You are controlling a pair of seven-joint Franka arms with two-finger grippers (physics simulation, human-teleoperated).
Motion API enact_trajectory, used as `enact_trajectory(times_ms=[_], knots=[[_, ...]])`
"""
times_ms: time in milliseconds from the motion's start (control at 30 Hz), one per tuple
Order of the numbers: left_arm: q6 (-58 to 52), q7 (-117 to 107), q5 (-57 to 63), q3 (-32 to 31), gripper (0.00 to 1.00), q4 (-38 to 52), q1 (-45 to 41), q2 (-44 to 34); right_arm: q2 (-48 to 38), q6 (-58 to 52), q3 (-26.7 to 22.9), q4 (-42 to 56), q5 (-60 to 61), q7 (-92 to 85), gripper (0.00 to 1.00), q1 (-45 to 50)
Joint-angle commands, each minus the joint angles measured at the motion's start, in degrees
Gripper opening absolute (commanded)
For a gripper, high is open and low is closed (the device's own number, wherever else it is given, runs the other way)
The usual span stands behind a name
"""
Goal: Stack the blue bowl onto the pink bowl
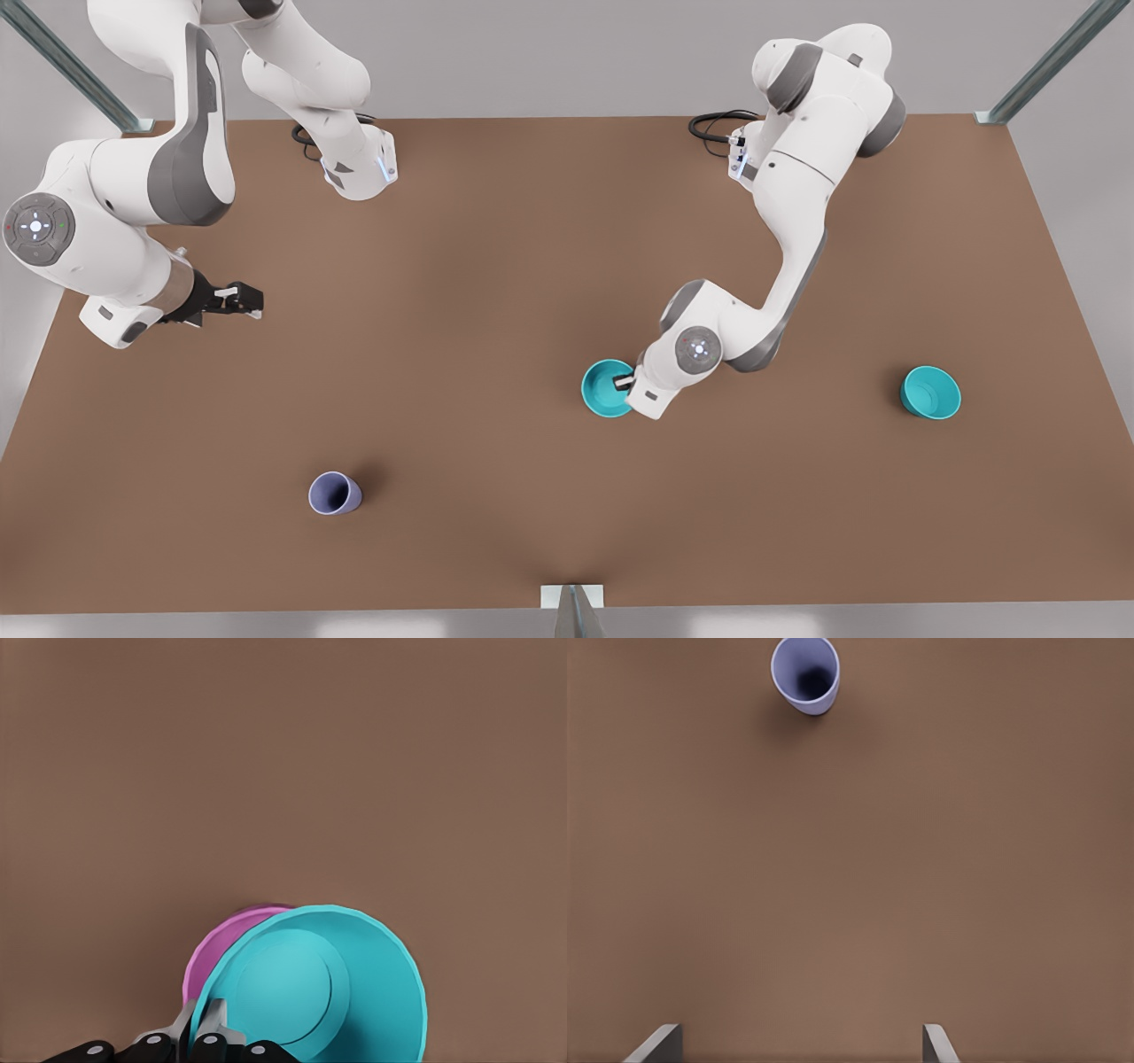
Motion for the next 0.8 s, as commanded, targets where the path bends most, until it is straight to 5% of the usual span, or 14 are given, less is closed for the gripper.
enact_trajectory(times_ms=[0,267,300,333,533,700,767], knots=[[0.9,-7.6,0.0,-0.2,0.21,-0.5,0.2,-0.1,-0.1,0.0,0.0,0.0,0.0,-1.4,1.0,0.0],[0.9,-7.6,0.0,-0.6,0.21,-2.5,0.2,-1.0,0.0,0.1,0.0,0.0,-0.1,-1.4,1.0,0.0],[0.8,-7.5,0.0,-0.6,0.44,-2.5,0.5,-1.0,0.0,0.0,0.0,0.0,0.0,-1.4,1.0,0.0],[0.8,-7.5,0.0,-0.6,1.0,-2.6,0.6,-1.0,0.0,0.1,0.0,0.0,0.0,-1.4,1.0,0.0],[-7.5,-0.5,0.7,-2.7,1.0,-6.1,8.9,-9.3,0.0,0.0,0.0,0.0,-0.1,-1.4,1.0,0.0],[-48.9,30.0,4.8,-2.6,1.0,14.4,20.8,-16.4,0.0,0.2,0.0,-0.1,0.0,-1.4,1.0,0.0],[-53.2,33.2,7.9,0.2,1.0,15.3,19.8,-25.1,0.0,0.2,0.0,-0.2,-0.1,-1.4,1.0,0.0]])
